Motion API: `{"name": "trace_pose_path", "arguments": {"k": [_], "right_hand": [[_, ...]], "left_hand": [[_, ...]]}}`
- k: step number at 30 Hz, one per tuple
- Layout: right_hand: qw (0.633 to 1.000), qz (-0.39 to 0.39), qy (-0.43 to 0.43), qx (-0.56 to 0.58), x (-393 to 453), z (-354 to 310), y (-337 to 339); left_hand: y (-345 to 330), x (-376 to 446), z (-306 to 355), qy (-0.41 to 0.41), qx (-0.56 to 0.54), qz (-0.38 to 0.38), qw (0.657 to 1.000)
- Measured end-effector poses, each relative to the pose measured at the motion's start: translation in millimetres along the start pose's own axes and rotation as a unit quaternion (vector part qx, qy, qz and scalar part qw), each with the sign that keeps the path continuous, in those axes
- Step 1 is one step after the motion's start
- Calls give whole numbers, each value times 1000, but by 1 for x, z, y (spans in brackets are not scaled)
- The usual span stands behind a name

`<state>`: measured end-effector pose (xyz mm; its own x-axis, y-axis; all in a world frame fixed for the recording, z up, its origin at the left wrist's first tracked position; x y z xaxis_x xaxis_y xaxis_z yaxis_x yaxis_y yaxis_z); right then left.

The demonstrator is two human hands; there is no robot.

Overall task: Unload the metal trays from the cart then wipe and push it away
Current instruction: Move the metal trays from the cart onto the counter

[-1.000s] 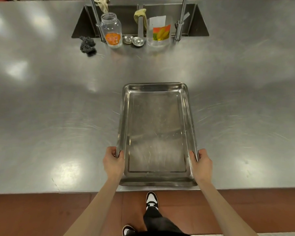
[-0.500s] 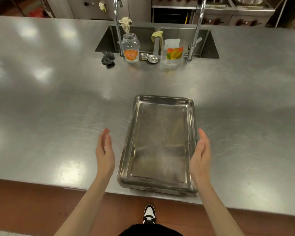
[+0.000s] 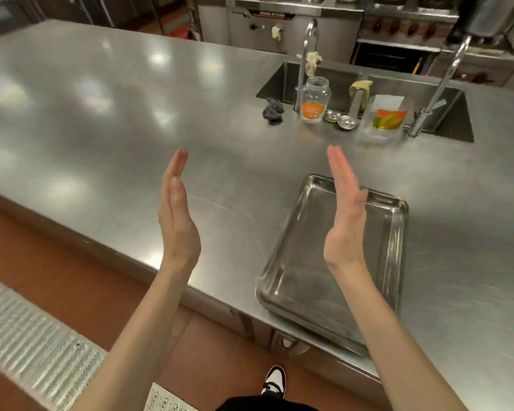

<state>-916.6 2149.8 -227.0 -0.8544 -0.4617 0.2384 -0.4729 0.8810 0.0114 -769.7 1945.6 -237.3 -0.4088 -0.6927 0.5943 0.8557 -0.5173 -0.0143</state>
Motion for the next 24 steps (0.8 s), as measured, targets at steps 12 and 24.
{"name": "trace_pose_path", "arguments": {"k": [12, 24], "right_hand": [[980, -179, 65, 63, -23, -84, -153], [890, -414, 53, 184, -84, -117, -313]], "left_hand": [[160, -11, 89, -73, 88, 147, 983], [291, -81, 175, -90, 290, 356, 884]]}}
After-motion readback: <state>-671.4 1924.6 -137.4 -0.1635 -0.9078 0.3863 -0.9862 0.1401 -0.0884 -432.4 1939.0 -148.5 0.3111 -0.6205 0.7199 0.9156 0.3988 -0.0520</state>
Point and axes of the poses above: each hand's wrist, its own x-axis towards the middle knuckle, its own y-axis out of the back of the hand, z = x × y, the point moved 4 cm from there along x, towards the middle knuckle, and after that the axes turned 13 degrees about -y, right-handed, at the moved point
